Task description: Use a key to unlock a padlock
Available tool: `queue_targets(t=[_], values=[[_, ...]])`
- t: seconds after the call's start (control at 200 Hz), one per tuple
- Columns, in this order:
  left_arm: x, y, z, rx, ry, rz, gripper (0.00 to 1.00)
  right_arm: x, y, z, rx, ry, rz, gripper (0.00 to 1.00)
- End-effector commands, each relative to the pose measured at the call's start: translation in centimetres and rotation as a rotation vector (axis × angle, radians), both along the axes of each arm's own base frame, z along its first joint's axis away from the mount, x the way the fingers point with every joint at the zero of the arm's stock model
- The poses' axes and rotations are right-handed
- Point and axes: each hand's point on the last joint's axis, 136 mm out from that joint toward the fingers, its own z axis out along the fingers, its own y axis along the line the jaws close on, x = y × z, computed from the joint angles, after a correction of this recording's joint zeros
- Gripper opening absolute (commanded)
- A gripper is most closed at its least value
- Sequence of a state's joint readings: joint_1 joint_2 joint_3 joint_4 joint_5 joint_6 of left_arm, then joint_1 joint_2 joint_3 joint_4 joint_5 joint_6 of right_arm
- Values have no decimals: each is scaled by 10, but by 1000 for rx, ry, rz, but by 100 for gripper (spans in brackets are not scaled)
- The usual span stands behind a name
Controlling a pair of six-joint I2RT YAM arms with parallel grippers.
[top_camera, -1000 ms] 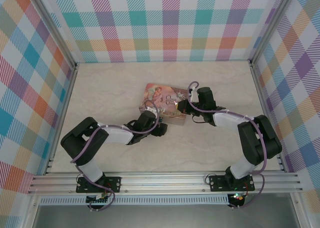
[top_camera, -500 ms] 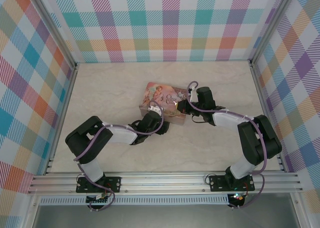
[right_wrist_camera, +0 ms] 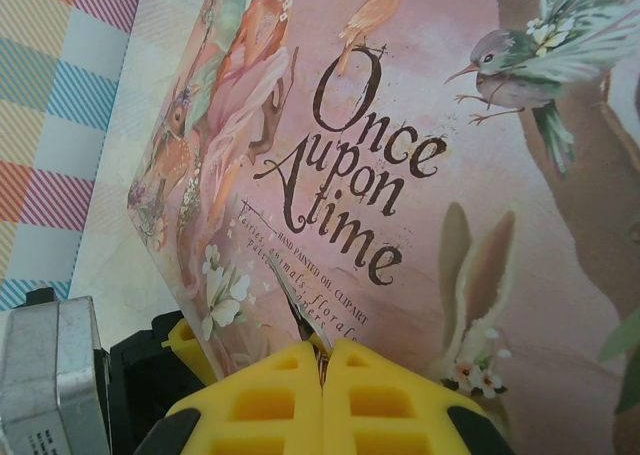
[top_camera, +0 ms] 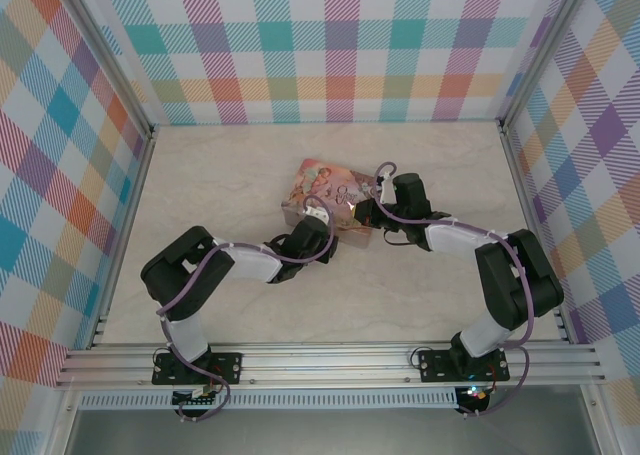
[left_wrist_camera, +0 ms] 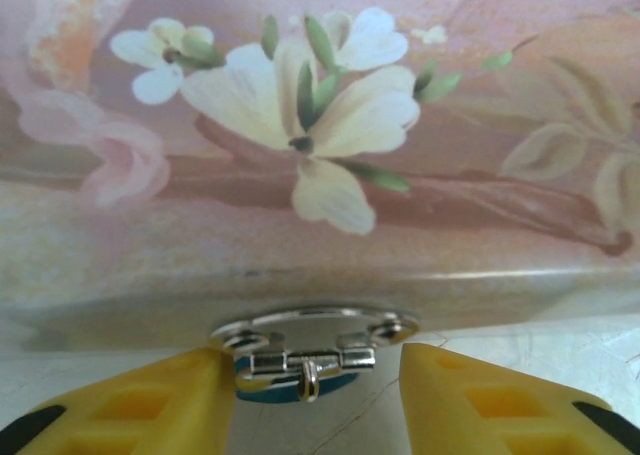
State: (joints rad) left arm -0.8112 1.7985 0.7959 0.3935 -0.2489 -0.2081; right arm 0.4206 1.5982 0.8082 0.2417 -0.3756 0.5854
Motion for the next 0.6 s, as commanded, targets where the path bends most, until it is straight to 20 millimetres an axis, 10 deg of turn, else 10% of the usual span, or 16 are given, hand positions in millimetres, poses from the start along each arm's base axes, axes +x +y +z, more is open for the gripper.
queue_targets(t=[0.0,0.355,0.595], values=[[2,-7,6,-1,-21,-11,41,-2,4,9,-7,-24,24,4],[-2,-7,18,-14,16,-2,32,-12,-8,61,-1,-170,11,4],[-3,-10,31,-45,72,27,32,-39,-27,48,-71,-201,12,4]])
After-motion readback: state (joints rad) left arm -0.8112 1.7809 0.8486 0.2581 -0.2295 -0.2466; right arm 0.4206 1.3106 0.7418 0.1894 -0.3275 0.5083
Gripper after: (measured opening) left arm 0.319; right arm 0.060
